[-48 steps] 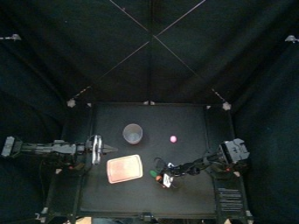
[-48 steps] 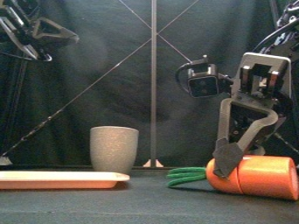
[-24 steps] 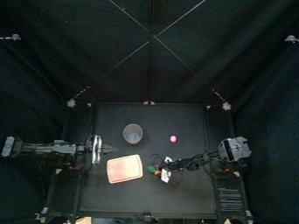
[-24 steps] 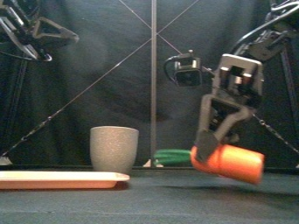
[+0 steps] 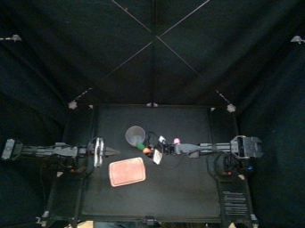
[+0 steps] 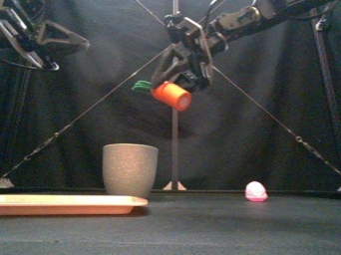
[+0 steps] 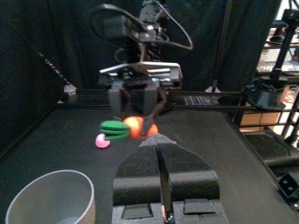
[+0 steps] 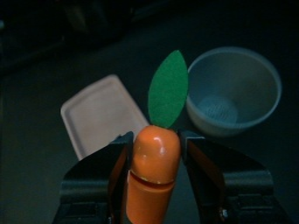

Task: Pick the carrot then place it in the grey bowl
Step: Place carrot in the grey bowl

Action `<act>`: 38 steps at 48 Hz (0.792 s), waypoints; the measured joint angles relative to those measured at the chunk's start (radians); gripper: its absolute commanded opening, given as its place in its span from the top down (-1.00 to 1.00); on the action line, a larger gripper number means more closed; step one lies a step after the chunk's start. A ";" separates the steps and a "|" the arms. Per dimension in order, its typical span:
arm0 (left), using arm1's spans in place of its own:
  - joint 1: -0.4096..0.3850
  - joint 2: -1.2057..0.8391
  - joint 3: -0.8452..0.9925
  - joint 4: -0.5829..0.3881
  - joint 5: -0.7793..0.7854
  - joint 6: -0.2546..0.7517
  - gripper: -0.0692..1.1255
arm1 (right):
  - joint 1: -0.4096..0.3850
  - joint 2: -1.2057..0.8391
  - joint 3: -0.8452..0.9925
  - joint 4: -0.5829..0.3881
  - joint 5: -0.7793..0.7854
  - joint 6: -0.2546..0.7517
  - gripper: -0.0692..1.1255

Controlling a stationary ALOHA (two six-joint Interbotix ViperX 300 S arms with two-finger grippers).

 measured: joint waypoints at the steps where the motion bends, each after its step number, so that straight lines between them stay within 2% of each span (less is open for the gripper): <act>1: 0.002 -0.002 0.000 0.000 -0.002 0.000 0.90 | -0.008 0.011 -0.015 -0.003 0.000 -0.003 0.29; 25: 0.002 -0.003 0.000 0.000 0.000 0.000 0.90 | -0.149 0.301 -0.287 -0.075 0.006 0.002 0.26; 32: 0.002 -0.002 0.000 0.000 0.000 0.000 0.90 | -0.178 0.331 -0.305 -0.075 0.006 0.002 0.05; 38: 0.003 -0.003 0.000 0.000 0.000 0.000 0.90 | -0.187 0.333 -0.305 -0.075 0.006 0.002 -0.31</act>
